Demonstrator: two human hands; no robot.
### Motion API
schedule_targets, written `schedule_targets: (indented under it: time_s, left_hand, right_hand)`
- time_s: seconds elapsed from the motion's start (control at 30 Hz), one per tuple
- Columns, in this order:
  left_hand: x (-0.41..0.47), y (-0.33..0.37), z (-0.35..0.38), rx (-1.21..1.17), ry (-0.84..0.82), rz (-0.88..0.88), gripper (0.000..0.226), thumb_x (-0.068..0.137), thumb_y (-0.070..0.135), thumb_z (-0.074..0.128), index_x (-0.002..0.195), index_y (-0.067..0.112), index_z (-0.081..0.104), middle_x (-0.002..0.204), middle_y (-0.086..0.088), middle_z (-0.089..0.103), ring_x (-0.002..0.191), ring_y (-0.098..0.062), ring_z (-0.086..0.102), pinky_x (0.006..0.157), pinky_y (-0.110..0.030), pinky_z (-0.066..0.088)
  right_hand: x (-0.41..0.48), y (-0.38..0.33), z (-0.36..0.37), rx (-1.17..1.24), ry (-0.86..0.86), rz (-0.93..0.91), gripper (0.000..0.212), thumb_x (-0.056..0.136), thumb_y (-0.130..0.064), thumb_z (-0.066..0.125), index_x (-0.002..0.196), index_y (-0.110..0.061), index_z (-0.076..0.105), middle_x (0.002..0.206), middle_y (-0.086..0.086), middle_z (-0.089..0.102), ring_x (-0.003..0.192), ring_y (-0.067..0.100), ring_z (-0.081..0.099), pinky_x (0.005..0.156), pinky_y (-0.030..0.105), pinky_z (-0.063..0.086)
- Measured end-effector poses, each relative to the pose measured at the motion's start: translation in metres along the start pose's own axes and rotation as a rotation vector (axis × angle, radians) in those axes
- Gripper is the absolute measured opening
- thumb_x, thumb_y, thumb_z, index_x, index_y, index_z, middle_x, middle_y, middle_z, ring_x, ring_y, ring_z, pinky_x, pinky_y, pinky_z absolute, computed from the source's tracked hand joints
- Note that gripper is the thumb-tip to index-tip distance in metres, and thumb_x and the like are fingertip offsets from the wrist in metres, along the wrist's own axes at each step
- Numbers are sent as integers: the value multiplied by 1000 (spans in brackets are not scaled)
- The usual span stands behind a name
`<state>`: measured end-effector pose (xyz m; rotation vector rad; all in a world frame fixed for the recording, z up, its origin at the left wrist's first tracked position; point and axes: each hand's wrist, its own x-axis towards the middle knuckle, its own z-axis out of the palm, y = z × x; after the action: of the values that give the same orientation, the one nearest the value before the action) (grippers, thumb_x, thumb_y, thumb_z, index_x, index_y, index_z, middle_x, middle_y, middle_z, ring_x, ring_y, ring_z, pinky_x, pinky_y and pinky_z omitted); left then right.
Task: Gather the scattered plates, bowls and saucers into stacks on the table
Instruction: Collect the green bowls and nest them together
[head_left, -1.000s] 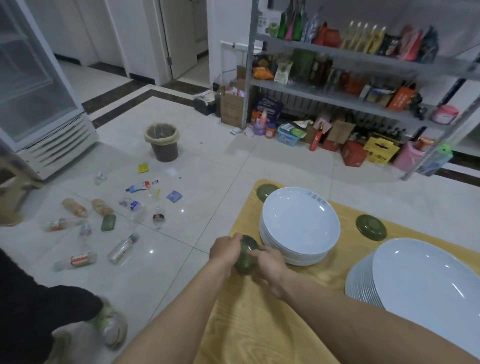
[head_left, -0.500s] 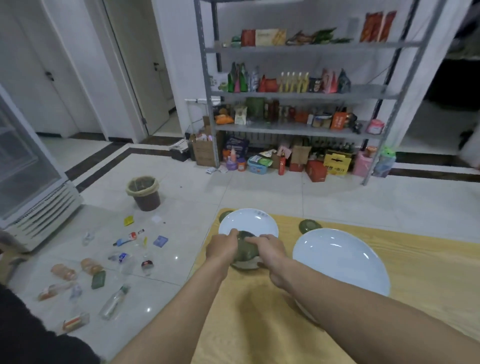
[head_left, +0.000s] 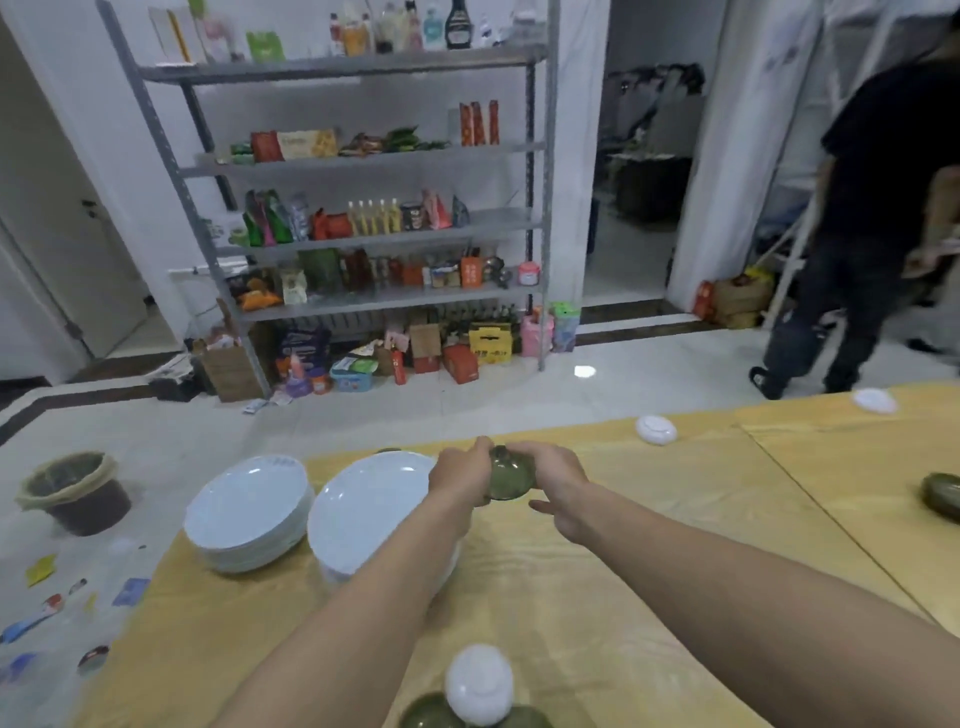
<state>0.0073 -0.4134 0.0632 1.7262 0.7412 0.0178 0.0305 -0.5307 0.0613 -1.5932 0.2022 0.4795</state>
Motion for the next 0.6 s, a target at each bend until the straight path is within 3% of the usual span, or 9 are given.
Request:
schedule_targets:
  time_s: [0.07, 0.17, 0.33, 0.5, 0.6]
  left_hand:
    - [-10, 14, 48, 45, -67, 27, 34, 89, 36, 52, 100, 6, 64, 85, -5, 60, 69, -23, 62, 79, -36, 57]
    - [-17, 34, 117, 69, -169, 69, 32, 88, 36, 54, 93, 7, 64, 95, -10, 65, 83, -29, 66, 80, -39, 58]
    - [-22, 64, 227, 140, -365, 114, 41, 87, 44, 55, 108, 8, 63, 107, -8, 66, 84, -25, 65, 81, -34, 55]
    - [-34, 99, 331, 173, -551, 166, 36, 87, 41, 54, 97, 8, 64, 90, -6, 63, 77, -23, 61, 85, -37, 55]
    - [-48, 109, 386, 201, -627, 159, 38, 85, 44, 56, 99, 10, 67, 93, -7, 66, 80, -23, 62, 87, -38, 55]
  right_hand:
    - [4, 2, -49, 27, 64, 17, 30, 81, -35, 68, 106, -18, 69, 109, -1, 69, 109, 23, 62, 76, 34, 44]
    - [12, 3, -117, 58, 155, 44, 34, 77, -39, 69, 105, -20, 69, 110, -2, 70, 108, 21, 62, 79, 35, 46]
    - [26, -1, -225, 117, 333, 44, 34, 76, -41, 69, 104, -22, 69, 108, -4, 70, 106, 20, 62, 87, 36, 48]
    - [31, -6, -326, 166, 499, 29, 28, 80, -38, 68, 102, -20, 70, 107, -2, 70, 105, 21, 63, 90, 39, 48]
    - [32, -5, -381, 210, 578, 40, 23, 83, -36, 68, 98, -19, 70, 106, -2, 70, 105, 22, 63, 87, 38, 47]
